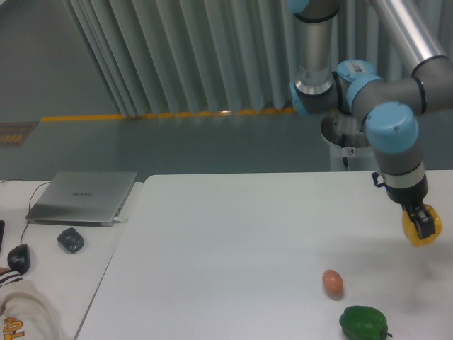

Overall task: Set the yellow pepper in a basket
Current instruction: 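Lift the yellow pepper and carry it away from the table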

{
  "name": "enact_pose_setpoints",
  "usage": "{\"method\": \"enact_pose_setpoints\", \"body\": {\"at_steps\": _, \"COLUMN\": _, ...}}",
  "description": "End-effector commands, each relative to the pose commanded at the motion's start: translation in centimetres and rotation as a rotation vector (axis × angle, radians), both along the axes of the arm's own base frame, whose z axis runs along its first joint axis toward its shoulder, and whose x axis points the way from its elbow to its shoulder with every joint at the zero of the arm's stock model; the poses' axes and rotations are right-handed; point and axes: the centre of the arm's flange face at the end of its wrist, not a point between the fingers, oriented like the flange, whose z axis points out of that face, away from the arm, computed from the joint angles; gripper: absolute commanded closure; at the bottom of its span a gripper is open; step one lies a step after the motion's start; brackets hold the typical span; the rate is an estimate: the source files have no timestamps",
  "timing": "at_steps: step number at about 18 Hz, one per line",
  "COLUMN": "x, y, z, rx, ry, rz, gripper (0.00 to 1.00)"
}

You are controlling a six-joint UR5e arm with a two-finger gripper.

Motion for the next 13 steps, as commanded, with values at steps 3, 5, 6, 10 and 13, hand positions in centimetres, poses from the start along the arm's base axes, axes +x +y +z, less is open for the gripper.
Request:
{"method": "enact_pose_setpoints", "body": {"at_steps": 3, "x": -2.1, "y": -0.4, "z": 1.9, "rx": 0.198, "ry": 0.047, "rz": 0.124, "gripper": 0.49}}
{"method": "enact_pose_setpoints", "body": {"at_steps": 5, "x": -2.9, "y": -0.5, "z": 2.2, "rx": 0.252, "ry": 0.049, "rz": 0.161, "gripper": 0.49}}
{"method": "enact_pose_setpoints", "body": {"at_steps": 6, "x": -3.2, "y": -0.7, "z": 2.2, "rx": 0.256, "ry": 0.054, "rz": 0.165, "gripper": 0.49}}
{"method": "enact_pose_setpoints", "body": {"at_steps": 10, "x": -7.2, "y": -3.6, "z": 2.4, "rx": 0.287, "ry": 0.100, "rz": 0.231, "gripper": 0.51}}
{"method": "enact_pose_setpoints", "body": {"at_steps": 13, "x": -9.1, "y": -4.7, "z": 1.6, "rx": 0.280, "ry": 0.103, "rz": 0.253, "gripper": 0.51}}
